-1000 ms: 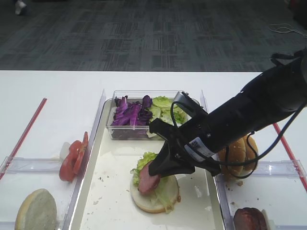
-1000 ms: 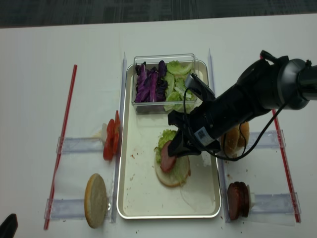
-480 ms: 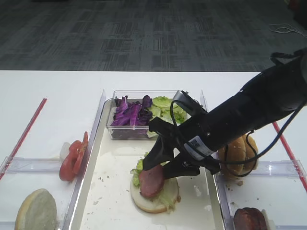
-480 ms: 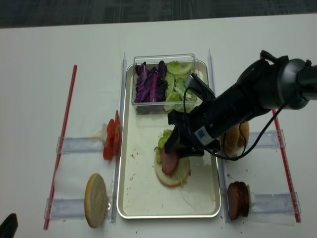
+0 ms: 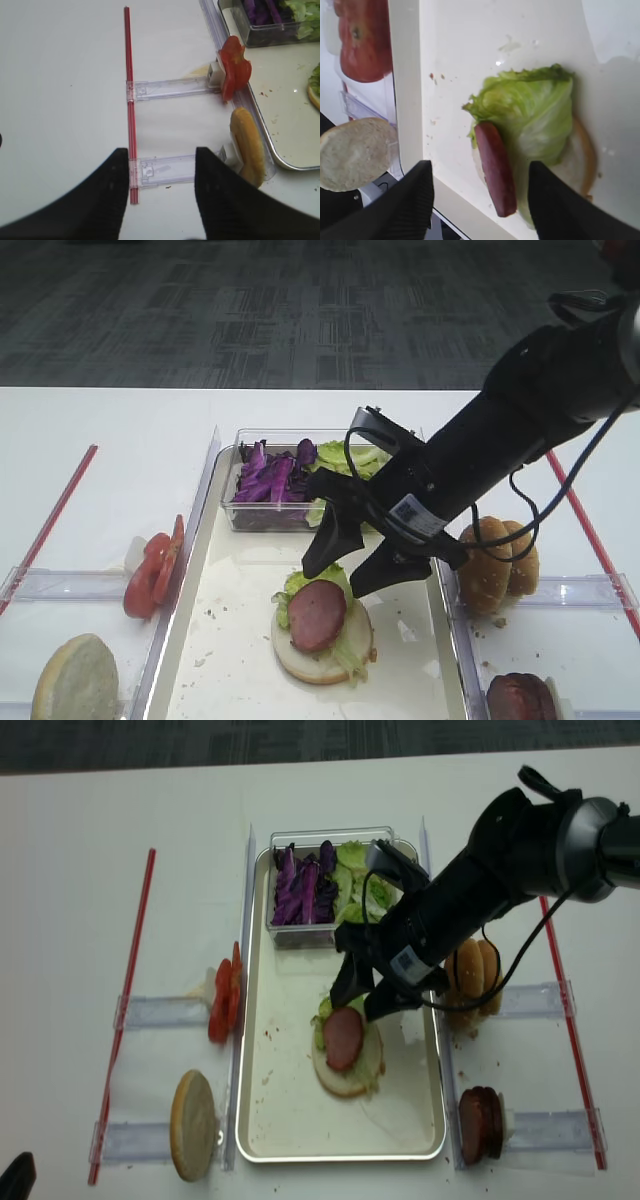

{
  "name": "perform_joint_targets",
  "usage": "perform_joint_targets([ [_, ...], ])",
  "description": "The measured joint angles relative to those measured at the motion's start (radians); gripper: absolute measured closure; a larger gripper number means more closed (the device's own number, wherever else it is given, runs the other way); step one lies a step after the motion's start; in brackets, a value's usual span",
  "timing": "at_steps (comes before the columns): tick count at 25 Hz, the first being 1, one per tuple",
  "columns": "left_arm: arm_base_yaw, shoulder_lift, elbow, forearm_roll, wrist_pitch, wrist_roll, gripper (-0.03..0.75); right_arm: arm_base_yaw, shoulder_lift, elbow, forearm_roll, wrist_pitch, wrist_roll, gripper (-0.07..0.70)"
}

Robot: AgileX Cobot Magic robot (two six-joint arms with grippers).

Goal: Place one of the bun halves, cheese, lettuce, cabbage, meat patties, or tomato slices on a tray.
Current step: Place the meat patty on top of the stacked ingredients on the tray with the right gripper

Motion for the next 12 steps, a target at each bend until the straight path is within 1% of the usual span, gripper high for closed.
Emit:
perform_joint_targets([
  [6,0.000,0.000,0.000,0.000,0.000,0.000,0.419,0.000,0.006,-0.043,-0.091,0.025,0.073,0.191],
  [12,0.000,0.000,0.000,0.000,0.000,0.000,0.419,0.000,0.008,-0.118,-0.240,0.078,0.204,0.190],
])
